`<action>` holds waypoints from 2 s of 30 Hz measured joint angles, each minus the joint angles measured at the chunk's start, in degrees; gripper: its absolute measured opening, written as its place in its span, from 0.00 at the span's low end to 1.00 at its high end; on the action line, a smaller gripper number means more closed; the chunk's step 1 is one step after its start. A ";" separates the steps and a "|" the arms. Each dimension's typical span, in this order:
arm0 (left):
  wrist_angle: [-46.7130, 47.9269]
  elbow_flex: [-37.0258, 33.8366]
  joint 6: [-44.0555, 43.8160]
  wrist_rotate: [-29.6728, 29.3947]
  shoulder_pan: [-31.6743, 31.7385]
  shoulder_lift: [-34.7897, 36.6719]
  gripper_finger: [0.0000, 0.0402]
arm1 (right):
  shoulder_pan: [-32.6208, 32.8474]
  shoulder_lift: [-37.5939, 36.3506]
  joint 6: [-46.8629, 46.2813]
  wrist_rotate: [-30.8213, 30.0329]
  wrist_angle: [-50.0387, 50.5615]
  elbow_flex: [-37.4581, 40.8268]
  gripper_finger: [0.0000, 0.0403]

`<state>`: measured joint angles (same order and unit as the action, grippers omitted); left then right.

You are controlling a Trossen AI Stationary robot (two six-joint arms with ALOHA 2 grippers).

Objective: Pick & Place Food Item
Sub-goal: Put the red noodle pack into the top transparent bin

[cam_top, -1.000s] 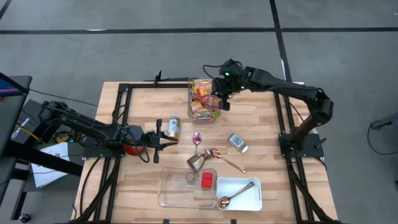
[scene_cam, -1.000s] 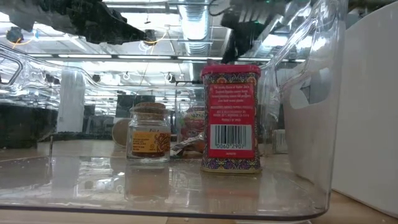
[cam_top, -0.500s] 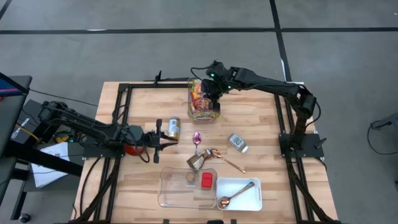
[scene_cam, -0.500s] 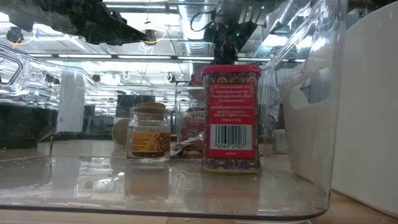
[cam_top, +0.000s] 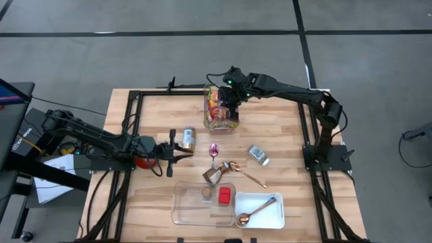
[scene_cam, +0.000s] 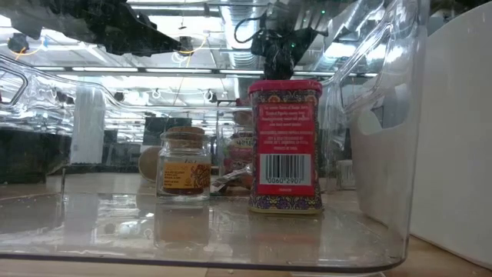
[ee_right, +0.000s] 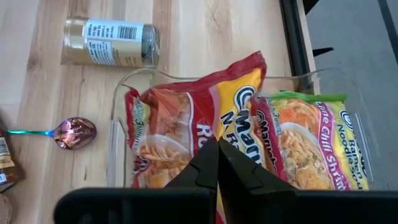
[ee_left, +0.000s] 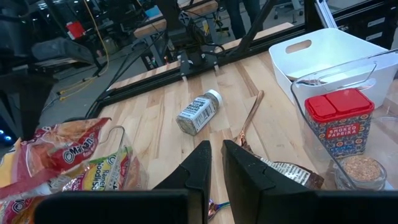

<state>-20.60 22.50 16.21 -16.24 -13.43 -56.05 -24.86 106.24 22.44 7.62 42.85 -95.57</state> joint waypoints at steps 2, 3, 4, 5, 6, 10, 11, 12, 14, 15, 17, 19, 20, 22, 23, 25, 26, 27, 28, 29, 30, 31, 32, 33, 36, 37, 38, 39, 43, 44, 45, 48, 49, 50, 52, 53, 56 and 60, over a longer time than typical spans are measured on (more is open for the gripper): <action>0.00 0.00 -0.01 -0.01 0.00 0.00 0.09 | 0.00 0.00 0.00 0.00 -0.01 0.00 0.00; -0.01 0.00 -0.02 0.00 -0.01 0.00 0.09 | 0.00 0.00 0.00 0.00 0.00 0.00 0.00; 0.00 0.00 -0.02 -0.01 -0.01 0.00 0.09 | 0.00 0.00 0.00 0.00 0.00 0.00 0.00; 0.00 0.00 -0.02 0.00 -0.01 0.00 0.09 | 0.00 0.00 0.00 0.00 0.00 0.00 0.00; 0.00 0.00 -0.02 0.00 0.00 0.00 0.09 | 0.00 0.00 0.00 0.00 0.00 0.00 0.00; 0.00 0.00 -0.02 -0.01 -0.02 0.00 0.09 | 0.00 0.00 0.00 0.00 0.00 0.00 0.00; 0.00 0.00 -0.02 0.00 -0.01 0.00 0.09 | 0.00 -0.02 0.00 0.00 0.00 0.00 0.00; 0.00 0.00 -0.02 -0.01 -0.02 0.00 0.09 | 0.00 -0.02 0.02 0.00 0.01 0.00 0.00; 0.00 0.00 -0.02 0.00 -0.02 0.00 0.09 | 0.00 -0.02 0.02 0.00 0.02 0.01 0.00; 0.00 0.00 -0.02 0.00 0.00 0.00 0.09 | 0.00 -0.02 0.02 0.00 0.01 0.00 0.00; 0.00 0.00 -0.04 -0.01 -0.01 0.00 0.09 | 0.00 -0.02 0.02 0.00 0.02 0.00 0.00; 0.00 0.00 -0.04 -0.01 0.00 0.00 0.09 | 0.00 -0.02 0.02 0.00 0.02 0.00 0.00; 0.00 0.00 -0.07 0.00 -0.01 0.00 0.09 | 0.00 -0.02 0.02 0.02 0.02 0.00 0.00; -0.01 0.00 -0.17 -0.01 -0.01 0.00 0.09 | 0.00 -0.02 0.02 0.02 0.02 0.00 0.00; 0.00 0.00 -0.17 0.00 0.00 0.00 0.09 | 0.00 -0.02 0.02 0.02 0.01 0.03 0.00; 0.00 0.00 -0.19 -0.01 -0.01 0.00 0.09 | 0.00 -0.07 0.00 0.08 -0.02 0.26 0.00; 0.00 0.00 -0.19 -0.01 -0.02 0.00 0.09 | 0.01 -0.07 -0.02 0.27 0.00 0.43 0.00; 0.00 0.00 -0.17 0.00 0.00 0.00 0.09 | 0.07 -0.07 -0.02 0.54 0.00 0.62 0.00; 0.00 0.00 -0.18 0.01 -0.02 0.00 0.09 | 0.14 -0.07 0.00 0.84 0.06 0.77 0.00; 0.00 0.00 -0.20 0.01 -0.02 0.00 0.09 | 0.23 -0.07 -0.01 0.95 -0.12 0.99 0.00; 0.00 0.00 -0.20 -0.01 0.00 0.00 0.09 | 0.39 -0.07 -0.05 0.98 -0.33 1.23 0.00; 0.00 0.00 -0.20 -0.01 -0.02 0.00 0.09 | 0.44 -0.07 -0.34 1.09 -0.67 1.50 0.00; 0.00 0.00 -0.19 -0.01 -0.01 0.00 0.09 | 0.46 -0.07 -0.67 1.16 -1.29 1.81 0.00; 0.00 0.00 -0.20 0.01 0.00 0.00 0.09 | 0.48 -0.07 -0.96 1.29 -2.10 2.14 0.00; -0.01 0.00 -0.18 0.00 -0.01 0.00 0.09 | 0.48 -0.11 -1.05 1.39 -3.24 3.46 0.00; 0.00 0.00 -0.20 0.00 -0.01 0.00 0.09 | 0.46 -0.11 -1.05 1.38 -3.52 4.06 0.00; -0.01 0.00 -0.20 -0.01 -0.01 0.00 0.09 | 0.46 -0.11 -1.05 1.36 -3.75 4.61 0.00; 0.00 0.00 -0.20 0.00 -0.01 0.00 0.09 | 0.44 -0.09 -1.23 1.35 -3.94 4.95 0.00; -0.01 0.00 -0.42 0.01 -0.02 0.00 0.09 | 0.03 -0.09 -1.75 1.30 -4.39 4.96 0.00; -0.01 0.00 -0.42 0.01 -0.01 0.00 0.09 | -0.01 -0.09 -1.73 1.30 -4.48 4.96 0.00; -0.02 0.00 -0.42 0.01 0.00 0.00 0.09 | 0.05 -0.09 -1.70 1.28 -4.57 4.96 0.00; -0.02 0.00 -0.42 0.01 0.00 0.00 0.09 | 0.09 -0.09 -1.80 1.23 -5.23 4.96 0.00; -0.02 0.00 -0.44 0.00 -0.01 0.00 0.09 | 0.09 -0.09 -1.97 1.20 -5.23 4.96 0.00; -0.02 0.00 -0.44 -0.01 0.00 0.00 0.09 | 0.09 -0.09 -1.99 1.12 -5.27 4.96 0.00; -0.02 0.00 -0.44 0.01 0.00 0.00 0.09 | 0.09 -0.09 -2.01 1.09 -5.19 4.96 0.00; -0.02 0.00 -0.44 0.01 -0.01 0.00 0.09 | 0.09 -0.09 -2.12 1.09 -5.18 4.96 0.00; -0.02 0.00 -0.45 0.01 -0.02 0.00 0.09 | 0.09 -0.09 -2.15 1.09 -5.18 4.96 0.00; -0.02 0.00 -0.46 0.01 -0.02 0.00 0.09 | 0.09 -0.01 -2.92 1.09 -5.16 4.95 0.00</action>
<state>-20.62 22.50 15.75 -16.23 -13.45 -56.05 -24.77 106.23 19.51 8.71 37.69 -90.62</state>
